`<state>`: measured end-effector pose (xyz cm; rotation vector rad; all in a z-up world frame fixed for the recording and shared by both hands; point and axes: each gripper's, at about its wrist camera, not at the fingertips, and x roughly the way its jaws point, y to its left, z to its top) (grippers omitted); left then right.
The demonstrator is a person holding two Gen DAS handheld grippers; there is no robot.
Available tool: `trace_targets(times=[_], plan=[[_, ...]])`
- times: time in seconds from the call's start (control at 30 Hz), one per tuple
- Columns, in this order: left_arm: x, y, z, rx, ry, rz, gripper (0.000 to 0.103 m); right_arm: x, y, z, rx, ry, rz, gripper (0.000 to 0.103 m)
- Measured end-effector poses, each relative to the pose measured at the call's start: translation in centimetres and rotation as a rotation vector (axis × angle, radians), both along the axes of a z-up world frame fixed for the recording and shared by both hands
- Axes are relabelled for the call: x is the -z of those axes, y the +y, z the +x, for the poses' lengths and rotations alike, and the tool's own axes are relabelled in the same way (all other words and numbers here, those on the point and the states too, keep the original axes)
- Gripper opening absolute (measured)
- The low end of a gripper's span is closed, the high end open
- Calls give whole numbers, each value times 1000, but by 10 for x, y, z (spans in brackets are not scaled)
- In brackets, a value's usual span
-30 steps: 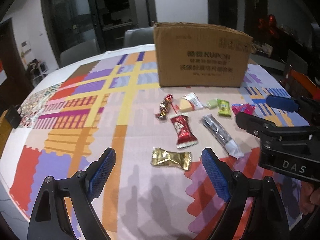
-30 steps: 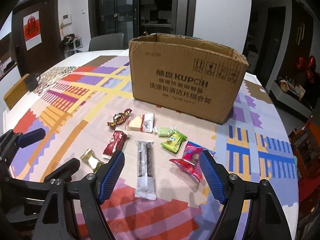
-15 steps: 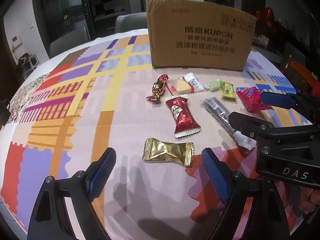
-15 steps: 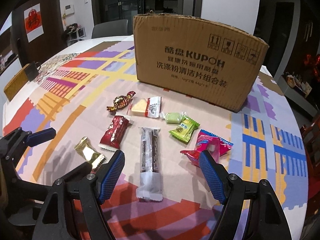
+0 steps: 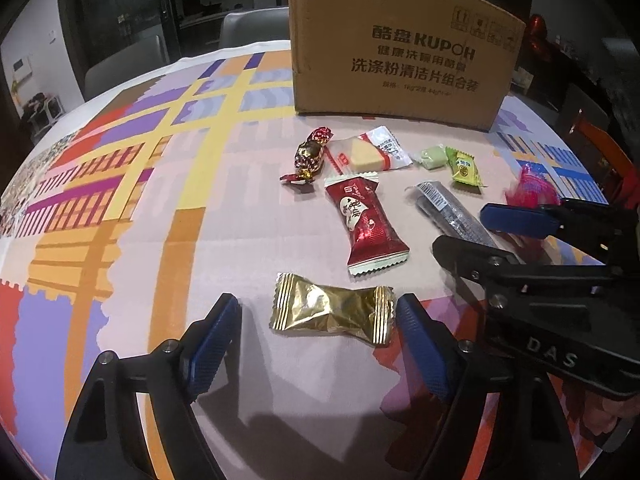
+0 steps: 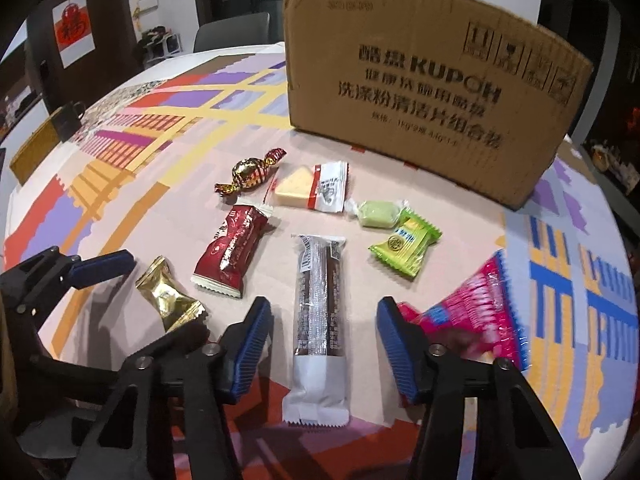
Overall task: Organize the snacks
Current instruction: 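Close the left gripper on the gold wrapped candy while the right gripper grasps the silver-brown bar, then lift the gold candy with the left gripper while the right gripper carries the bar toward the box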
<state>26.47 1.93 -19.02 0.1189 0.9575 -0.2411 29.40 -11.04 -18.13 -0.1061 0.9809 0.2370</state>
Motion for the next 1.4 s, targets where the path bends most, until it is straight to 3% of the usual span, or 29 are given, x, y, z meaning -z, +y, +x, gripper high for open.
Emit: trace_targets(times=[0.23,0.37,0.43,0.47,0.5,0.9,1.4], plan=[[-3,-1,0,12,-20,-12,56,0,-1,3,3,-8,-9,42],[-4,0,-1,9,-22,-20,43,0,-1,4,-3,-7,-7,28],[-5,1,-1,12,-18,-32,29,-1,-1,3,-4,-7,-8,23],[-5,1,-1,8,-18,-21,17,-1,-1,3,-3,-7,-3,21],[-5,1,-1,6,-18,-15,13,-1,-1,2,-1,-5,1,21],[-11,5,-8,-22,-24,-29,12,-7,-6,-6,12,-7,23,19],[-40,-2,-14,-28,-65,-20,12,-34,-17,-17,27,-59,54,19]])
